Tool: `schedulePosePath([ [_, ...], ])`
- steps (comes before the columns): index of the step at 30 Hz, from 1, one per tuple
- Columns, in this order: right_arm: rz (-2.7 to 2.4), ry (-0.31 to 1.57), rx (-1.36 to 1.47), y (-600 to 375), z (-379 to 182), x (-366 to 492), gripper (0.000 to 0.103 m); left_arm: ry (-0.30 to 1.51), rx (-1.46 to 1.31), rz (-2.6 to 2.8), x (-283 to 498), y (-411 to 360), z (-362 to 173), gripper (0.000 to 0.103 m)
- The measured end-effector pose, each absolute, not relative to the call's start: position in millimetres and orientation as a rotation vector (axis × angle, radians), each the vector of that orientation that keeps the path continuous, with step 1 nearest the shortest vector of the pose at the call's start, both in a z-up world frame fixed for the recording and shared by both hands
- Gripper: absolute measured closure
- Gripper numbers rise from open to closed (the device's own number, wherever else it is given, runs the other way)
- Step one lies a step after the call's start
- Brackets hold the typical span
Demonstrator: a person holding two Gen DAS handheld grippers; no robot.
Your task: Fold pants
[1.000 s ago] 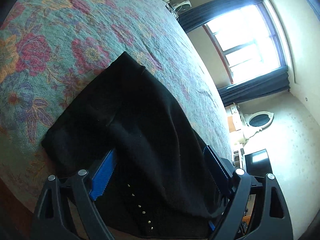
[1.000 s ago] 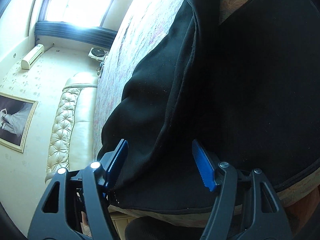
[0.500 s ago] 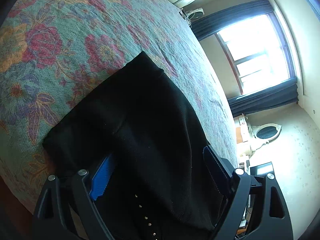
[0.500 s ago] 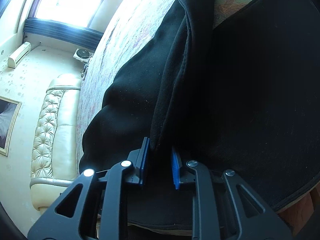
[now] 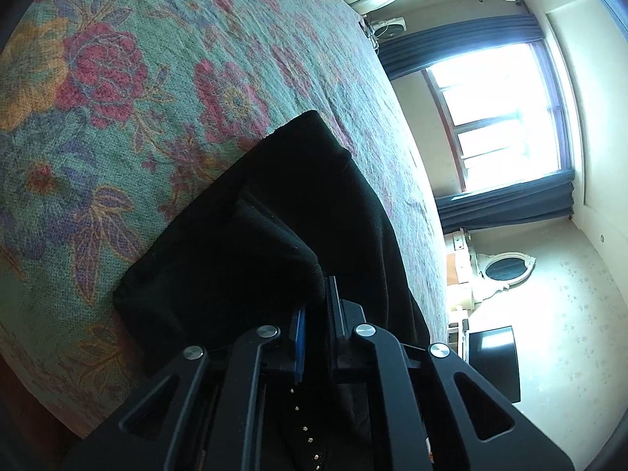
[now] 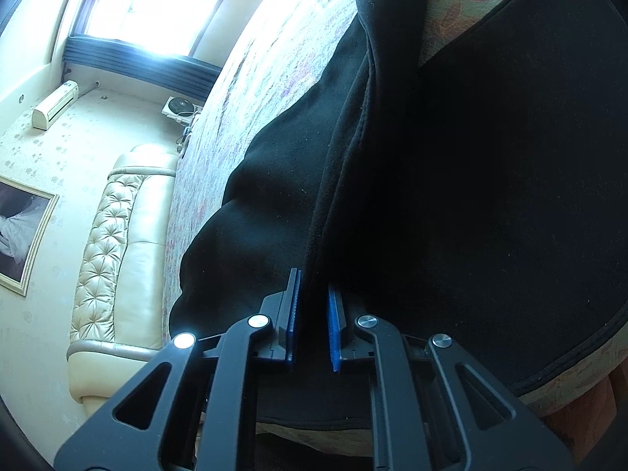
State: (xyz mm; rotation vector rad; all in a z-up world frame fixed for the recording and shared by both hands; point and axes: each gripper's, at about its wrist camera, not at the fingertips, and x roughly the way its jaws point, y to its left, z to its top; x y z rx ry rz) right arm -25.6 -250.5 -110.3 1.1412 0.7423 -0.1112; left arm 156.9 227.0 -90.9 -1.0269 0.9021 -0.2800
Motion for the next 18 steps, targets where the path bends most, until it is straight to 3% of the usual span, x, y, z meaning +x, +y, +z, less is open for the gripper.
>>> schedulePosePath([
  [12, -0.061, 0.696, 1.141, -248, -91, -34, 0.093, 0.819, -0.984, -0.306, 121, 244, -57, 0.097],
  [18, -0.045, 0.715, 1.148, -242, -93, -56, 0.093, 0.865, -0.963, -0.284, 102, 255, -67, 0.097],
])
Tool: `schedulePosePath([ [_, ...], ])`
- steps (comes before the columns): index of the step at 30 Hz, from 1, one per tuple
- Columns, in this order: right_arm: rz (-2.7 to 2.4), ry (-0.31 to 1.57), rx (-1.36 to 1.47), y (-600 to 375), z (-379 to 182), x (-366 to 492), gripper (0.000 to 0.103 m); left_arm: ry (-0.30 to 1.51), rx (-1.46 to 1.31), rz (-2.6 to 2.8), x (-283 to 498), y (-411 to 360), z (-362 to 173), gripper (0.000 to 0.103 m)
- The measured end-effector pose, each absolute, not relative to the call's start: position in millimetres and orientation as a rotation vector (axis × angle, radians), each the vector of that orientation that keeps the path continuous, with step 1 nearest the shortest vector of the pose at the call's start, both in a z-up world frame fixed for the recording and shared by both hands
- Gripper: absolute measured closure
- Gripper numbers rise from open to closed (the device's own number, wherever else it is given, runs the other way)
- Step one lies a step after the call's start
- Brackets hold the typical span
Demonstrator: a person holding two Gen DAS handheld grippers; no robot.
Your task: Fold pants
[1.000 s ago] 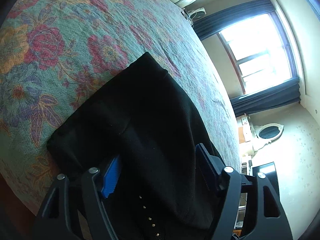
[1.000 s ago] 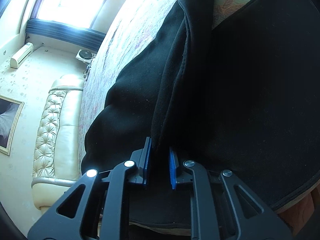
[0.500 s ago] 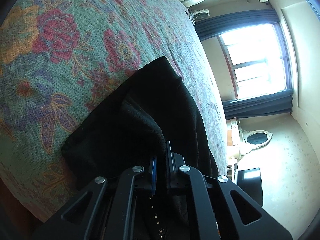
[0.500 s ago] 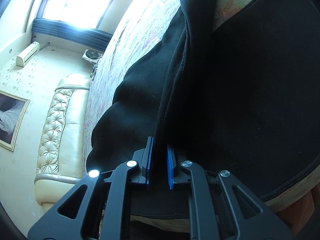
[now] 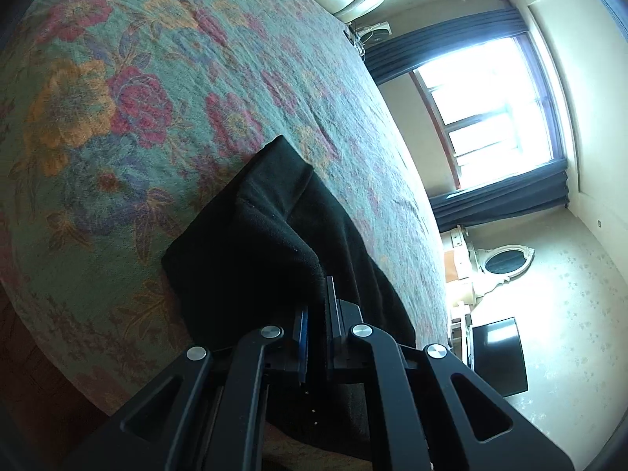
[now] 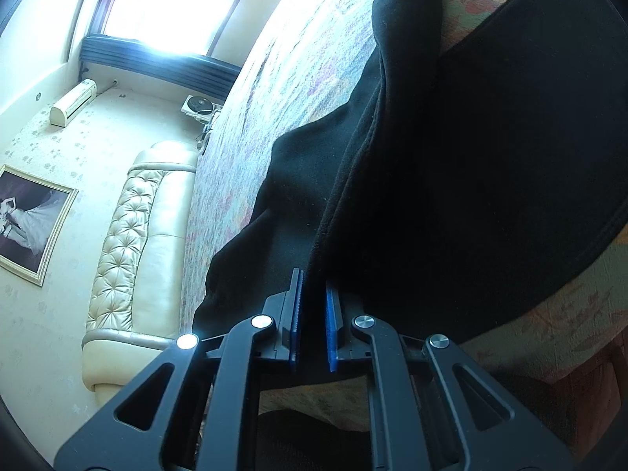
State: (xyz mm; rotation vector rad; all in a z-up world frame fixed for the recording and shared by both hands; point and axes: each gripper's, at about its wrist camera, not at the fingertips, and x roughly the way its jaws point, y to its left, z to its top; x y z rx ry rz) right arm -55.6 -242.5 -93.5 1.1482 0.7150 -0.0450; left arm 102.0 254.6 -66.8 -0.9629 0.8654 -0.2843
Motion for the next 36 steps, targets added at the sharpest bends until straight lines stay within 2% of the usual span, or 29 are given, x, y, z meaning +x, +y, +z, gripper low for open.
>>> schedulePosePath([
  [6, -0.067, 0.756, 1.167, -244, -111, -68, 0.094, 0.922, -0.992, -0.247, 86, 268, -96, 0.097],
  [13, -0.072, 0.776, 1.158, -246, -112, -72, 0.094, 0.92, -0.949, -0.247, 91, 258, -84, 0.097],
  [17, -0.078, 0.791, 1.203, -245, -117, -70, 0.093, 0.927, -0.986, -0.253, 89, 261, -92, 0.093],
  [19, -0.096, 0.796, 1.175, -245, -109, -71, 0.084, 0.923, -0.954, -0.25, 85, 264, -87, 0.092],
  [20, -0.104, 0.798, 1.148, -245, -103, -72, 0.082, 0.92, -0.913, -0.244, 83, 263, -82, 0.089],
  [22, -0.142, 0.785, 1.083, -250, -89, -76, 0.071, 0.897, -0.797, -0.208, 76, 260, -66, 0.077],
  [23, -0.156, 0.774, 1.059, -255, -80, -76, 0.069, 0.877, -0.738, -0.183, 72, 258, -58, 0.068],
  [26, -0.201, 0.726, 0.981, -273, -49, -72, 0.066, 0.816, -0.656, -0.185, 64, 250, -37, 0.066],
  [28, -0.23, 0.703, 0.888, -283, -26, -60, 0.054, 0.79, -0.622, -0.227, 66, 236, -24, 0.06],
  [30, -0.235, 0.714, 0.807, -294, -8, -37, 0.048, 0.771, -0.597, -0.283, 67, 215, -15, 0.042],
  [36, -0.104, 0.86, 0.655, -301, 9, 69, 0.047, 0.841, -0.593, -0.493, 90, 138, -24, 0.04],
])
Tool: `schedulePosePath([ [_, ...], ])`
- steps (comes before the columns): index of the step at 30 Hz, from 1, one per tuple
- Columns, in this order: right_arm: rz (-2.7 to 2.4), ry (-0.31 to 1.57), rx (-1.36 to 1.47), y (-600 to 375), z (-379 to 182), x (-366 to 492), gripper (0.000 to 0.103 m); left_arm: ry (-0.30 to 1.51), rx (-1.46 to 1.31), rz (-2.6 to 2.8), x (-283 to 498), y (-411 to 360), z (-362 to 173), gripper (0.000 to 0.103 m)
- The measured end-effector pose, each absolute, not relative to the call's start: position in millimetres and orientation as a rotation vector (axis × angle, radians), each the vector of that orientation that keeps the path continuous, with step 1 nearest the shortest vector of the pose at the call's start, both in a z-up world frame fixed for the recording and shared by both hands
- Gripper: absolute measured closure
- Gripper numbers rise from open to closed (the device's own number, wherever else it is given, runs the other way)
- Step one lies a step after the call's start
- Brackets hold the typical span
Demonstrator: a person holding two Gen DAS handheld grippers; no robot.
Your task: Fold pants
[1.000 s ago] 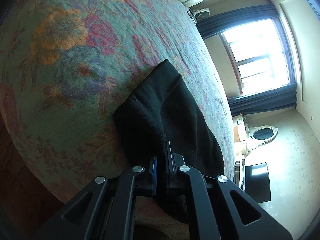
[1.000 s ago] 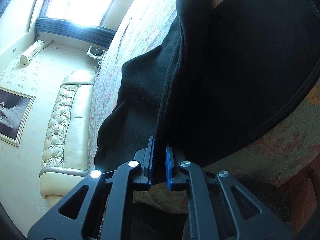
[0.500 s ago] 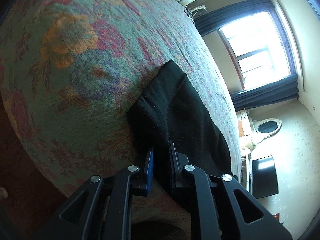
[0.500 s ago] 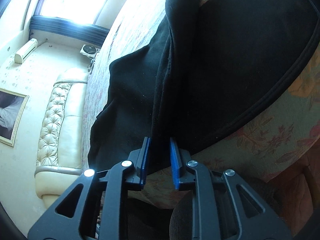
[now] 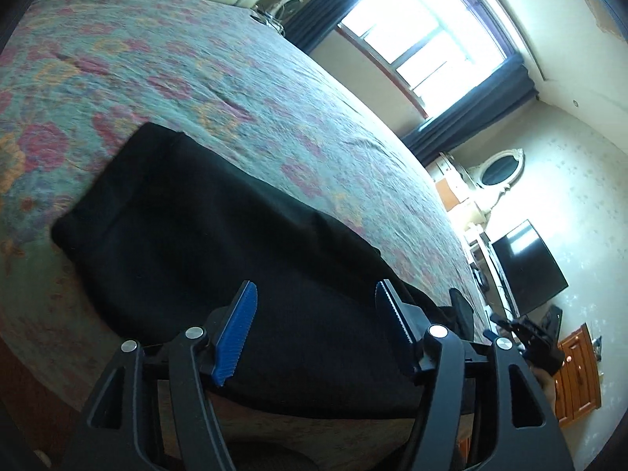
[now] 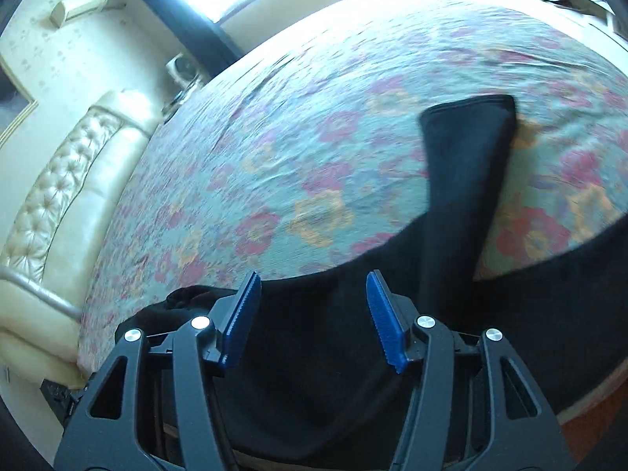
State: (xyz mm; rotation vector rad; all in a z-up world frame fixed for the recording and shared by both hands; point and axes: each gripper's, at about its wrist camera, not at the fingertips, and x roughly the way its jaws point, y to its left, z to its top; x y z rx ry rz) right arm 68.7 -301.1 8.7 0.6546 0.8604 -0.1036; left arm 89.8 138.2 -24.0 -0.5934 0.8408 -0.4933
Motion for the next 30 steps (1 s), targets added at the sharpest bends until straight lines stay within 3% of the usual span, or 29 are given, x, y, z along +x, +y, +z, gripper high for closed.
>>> schedulePosePath([
  [7, 0.46, 1.105, 0.507, -187, -22, 186, 0.047, 0.917, -0.508, -0.535, 108, 81, -54, 0.038],
  [9, 0.52, 1.186, 0.493, -168, -37, 210, 0.047, 0.907, -0.499, -0.546, 107, 79, -60, 0.031],
  [13, 0.56, 1.271, 0.421, -146, -61, 241, 0.047, 0.901, -0.504, -0.557, 106, 80, -62, 0.029],
  [20, 0.682, 1.289, 0.381, -136, -62, 261, 0.047, 0.9, -0.557, -0.567, 104, 85, -65, 0.029],
  [23, 0.749, 1.254, 0.49, -144, -55, 261, 0.047, 0.9, -0.566, -0.568, 102, 86, -67, 0.029],
  [30, 0.776, 1.349, 0.451, -119, -82, 275, 0.047, 0.902, -0.576, -0.57, 102, 88, -68, 0.029],
])
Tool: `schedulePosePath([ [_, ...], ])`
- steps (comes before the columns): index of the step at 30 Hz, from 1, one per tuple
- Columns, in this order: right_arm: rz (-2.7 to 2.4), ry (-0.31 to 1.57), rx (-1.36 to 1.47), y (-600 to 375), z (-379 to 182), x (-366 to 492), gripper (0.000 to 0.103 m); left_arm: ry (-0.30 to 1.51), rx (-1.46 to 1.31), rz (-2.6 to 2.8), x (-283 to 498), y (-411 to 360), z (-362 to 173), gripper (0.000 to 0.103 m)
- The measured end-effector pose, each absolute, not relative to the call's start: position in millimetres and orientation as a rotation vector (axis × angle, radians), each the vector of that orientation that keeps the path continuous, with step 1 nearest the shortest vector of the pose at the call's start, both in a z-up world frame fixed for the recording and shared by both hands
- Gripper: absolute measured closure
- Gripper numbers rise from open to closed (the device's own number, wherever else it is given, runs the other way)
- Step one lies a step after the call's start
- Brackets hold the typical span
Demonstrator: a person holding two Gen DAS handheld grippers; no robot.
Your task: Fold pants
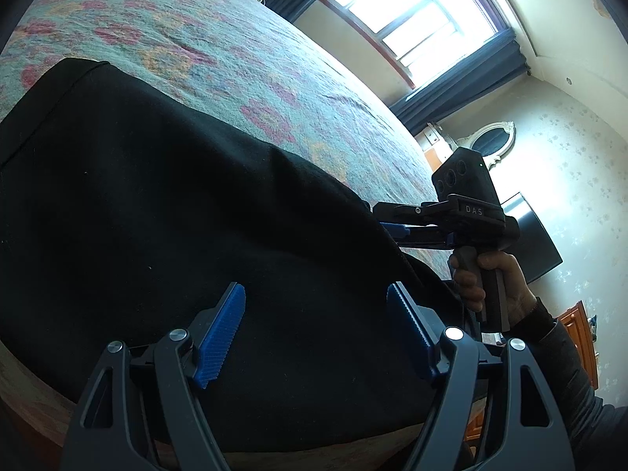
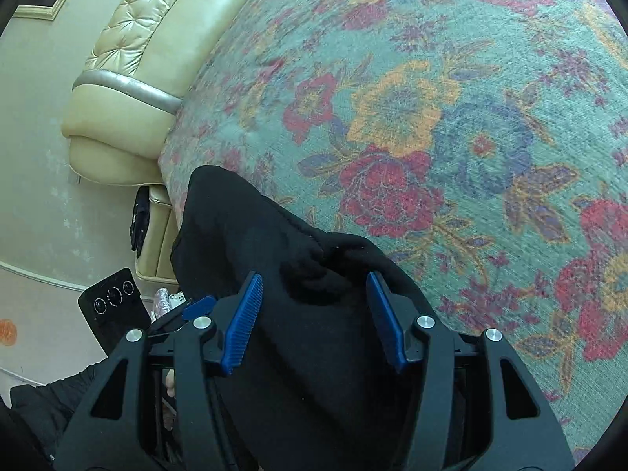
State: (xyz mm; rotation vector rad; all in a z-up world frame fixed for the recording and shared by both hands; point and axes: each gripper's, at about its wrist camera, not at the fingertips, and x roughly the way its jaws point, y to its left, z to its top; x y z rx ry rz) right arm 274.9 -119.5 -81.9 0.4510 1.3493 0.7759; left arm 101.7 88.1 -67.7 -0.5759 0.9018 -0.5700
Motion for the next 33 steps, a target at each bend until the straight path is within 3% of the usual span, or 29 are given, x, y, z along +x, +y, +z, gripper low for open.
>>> schedulePosePath([
  [2, 0.789, 1.348, 0.435, -113, -82, 277, 0.049, 0.902, -0.577, -0.571, 102, 88, -68, 0.029],
  [3, 0.799, 1.353, 0.439, -112, -83, 278, 0.062, 0.902, -0.578, -0.571, 102, 88, -68, 0.029],
  [4, 0.826, 1.365, 0.451, -110, -86, 279, 0.089, 0.903, -0.581, -0.572, 103, 88, -68, 0.029],
  [8, 0.859, 1.368, 0.413, -105, -86, 278, 0.092, 0.902, -0.587, -0.574, 103, 90, -69, 0.029],
  [11, 0.787, 1.248, 0.561, -132, -75, 293, 0.093, 0.903, -0.591, -0.575, 104, 91, -70, 0.029],
  [15, 0.694, 1.315, 0.525, -126, -102, 304, 0.094, 0.904, -0.59, -0.575, 105, 92, -71, 0.029],
  [18, 0.703, 1.32, 0.666, -137, -117, 308, 0.095, 0.903, -0.596, -0.577, 105, 93, -71, 0.029],
  [20, 0.708, 1.312, 0.724, -146, -117, 305, 0.09, 0.905, -0.594, -0.578, 105, 93, -70, 0.029],
  [21, 0.694, 1.29, 0.718, -151, -110, 301, 0.079, 0.905, -0.594, -0.578, 104, 93, -70, 0.029],
  [22, 0.643, 1.255, 0.682, -161, -98, 295, 0.058, 0.904, -0.595, -0.578, 104, 93, -70, 0.029],
  [24, 0.474, 1.178, 0.586, -188, -70, 279, 0.04, 0.905, -0.596, -0.577, 104, 94, -69, 0.029],
  [29, 0.028, 1.05, 0.295, -268, -8, 228, 0.04, 0.906, -0.566, -0.555, 103, 88, -60, 0.029],
  [33, -0.318, 1.054, 0.273, -359, 3, 202, 0.04, 0.918, -0.559, -0.573, 100, 75, -54, 0.028],
])
